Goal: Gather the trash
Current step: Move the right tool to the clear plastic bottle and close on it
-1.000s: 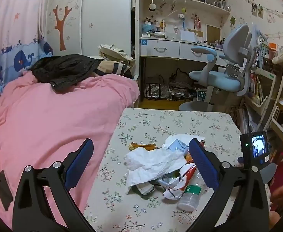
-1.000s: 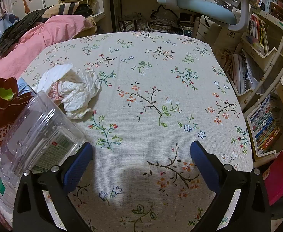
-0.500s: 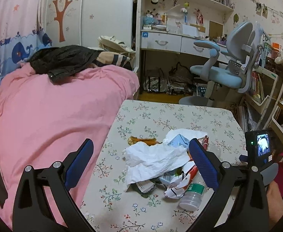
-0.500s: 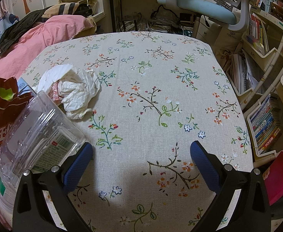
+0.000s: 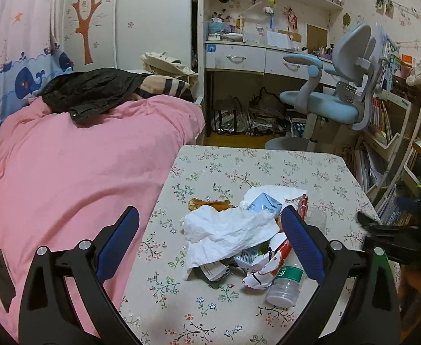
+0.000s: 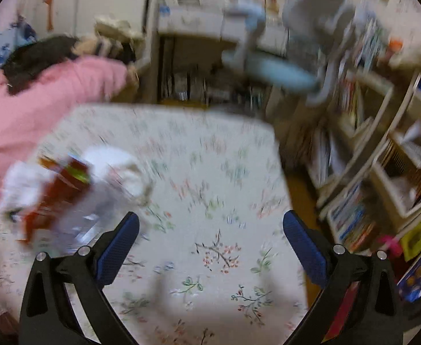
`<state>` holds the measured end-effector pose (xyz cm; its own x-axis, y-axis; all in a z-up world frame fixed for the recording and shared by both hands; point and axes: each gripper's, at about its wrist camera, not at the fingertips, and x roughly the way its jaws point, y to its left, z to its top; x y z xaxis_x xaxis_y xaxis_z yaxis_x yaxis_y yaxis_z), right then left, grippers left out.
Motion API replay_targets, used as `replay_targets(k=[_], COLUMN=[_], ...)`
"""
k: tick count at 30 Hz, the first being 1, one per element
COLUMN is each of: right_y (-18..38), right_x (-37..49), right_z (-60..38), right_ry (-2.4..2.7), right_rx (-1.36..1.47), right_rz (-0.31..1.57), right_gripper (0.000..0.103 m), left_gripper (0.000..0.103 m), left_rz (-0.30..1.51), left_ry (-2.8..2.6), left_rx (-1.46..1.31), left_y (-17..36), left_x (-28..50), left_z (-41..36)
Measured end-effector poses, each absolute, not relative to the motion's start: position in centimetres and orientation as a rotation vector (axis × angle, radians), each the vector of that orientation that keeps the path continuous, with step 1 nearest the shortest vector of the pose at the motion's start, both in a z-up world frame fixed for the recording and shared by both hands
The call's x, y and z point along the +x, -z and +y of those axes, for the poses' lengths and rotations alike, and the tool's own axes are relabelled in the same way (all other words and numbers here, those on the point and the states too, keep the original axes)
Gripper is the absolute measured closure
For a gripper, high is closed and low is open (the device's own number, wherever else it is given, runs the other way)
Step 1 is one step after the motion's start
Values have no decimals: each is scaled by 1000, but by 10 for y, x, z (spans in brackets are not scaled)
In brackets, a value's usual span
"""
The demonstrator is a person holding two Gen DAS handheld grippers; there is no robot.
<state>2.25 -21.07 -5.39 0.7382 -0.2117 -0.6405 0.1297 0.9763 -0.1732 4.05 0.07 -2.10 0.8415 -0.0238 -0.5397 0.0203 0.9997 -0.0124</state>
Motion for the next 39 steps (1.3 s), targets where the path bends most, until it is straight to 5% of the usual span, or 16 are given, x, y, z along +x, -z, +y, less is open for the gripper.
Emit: replay_targets(k=[5,39], right_y=[26,33], right_x=[-11,-7], right_z=[-184,-173], right_ry=[142,16], right_rx=[-129,-20], right_rz=[582,642], right_gripper=[6,6], left_gripper=[7,7], left_rz=[563,563], left_ry=[12,-5], left_rx=[-29,-28], left_y=[19,21], left_x=[37,40], left_z=[6,8])
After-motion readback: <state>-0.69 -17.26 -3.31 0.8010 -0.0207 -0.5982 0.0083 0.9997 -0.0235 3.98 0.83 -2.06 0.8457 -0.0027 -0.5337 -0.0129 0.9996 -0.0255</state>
